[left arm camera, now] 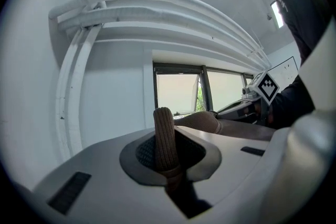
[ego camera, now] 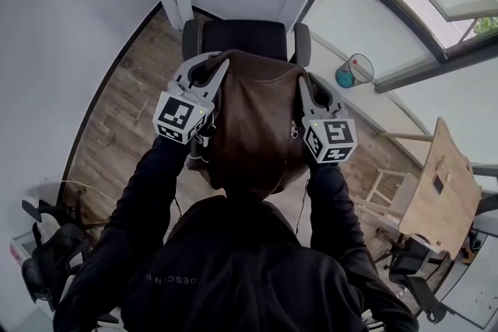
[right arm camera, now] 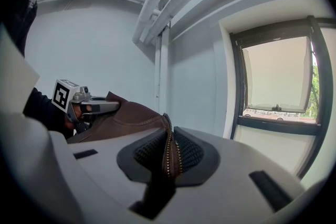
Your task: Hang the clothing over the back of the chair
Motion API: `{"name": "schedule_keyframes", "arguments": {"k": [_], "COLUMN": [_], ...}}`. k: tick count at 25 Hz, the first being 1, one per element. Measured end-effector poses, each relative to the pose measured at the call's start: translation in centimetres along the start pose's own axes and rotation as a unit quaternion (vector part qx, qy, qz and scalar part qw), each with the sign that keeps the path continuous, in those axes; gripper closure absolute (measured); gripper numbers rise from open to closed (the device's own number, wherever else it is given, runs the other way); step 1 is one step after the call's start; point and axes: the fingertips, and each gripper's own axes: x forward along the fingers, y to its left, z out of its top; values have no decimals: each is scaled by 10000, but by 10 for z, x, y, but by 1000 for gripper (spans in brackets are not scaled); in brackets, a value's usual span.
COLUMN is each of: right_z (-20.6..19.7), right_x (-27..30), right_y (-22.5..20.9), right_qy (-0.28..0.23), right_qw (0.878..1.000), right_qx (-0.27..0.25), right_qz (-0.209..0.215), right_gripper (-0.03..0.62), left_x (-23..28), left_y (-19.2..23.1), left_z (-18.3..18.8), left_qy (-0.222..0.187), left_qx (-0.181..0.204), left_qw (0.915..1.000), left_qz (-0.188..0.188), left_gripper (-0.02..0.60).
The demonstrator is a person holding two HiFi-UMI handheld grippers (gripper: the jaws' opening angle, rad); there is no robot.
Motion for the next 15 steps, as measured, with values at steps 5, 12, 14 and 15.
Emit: {"name": "schedule_keyframes", "arguments": {"k": [5,12,14,15], "right_z": [-10,-28,-33,-36], "right_x": [7,18,21,23], "right_y": [-1,-3,-3,-3], "right_qy": [170,401,478,528], "right_qw": [9999,9991,9988,9985], "right_qx": [-2,63,81,99], "right_qz": [22,85,115,131], "right_gripper": [537,533,533,533], "left_x": [5,11,12,13], "left_y": [3,5,5,5], "left_z": [-17,-39,-45,-47], "left_qy": [173,340,410,443], "left_qx": [-95,-154,-118,-99], "left_qw": [9992,9976,9970,9966], "left_qz": [-361,-578,-652,-682], "left_gripper": [531,529,525,523]}}
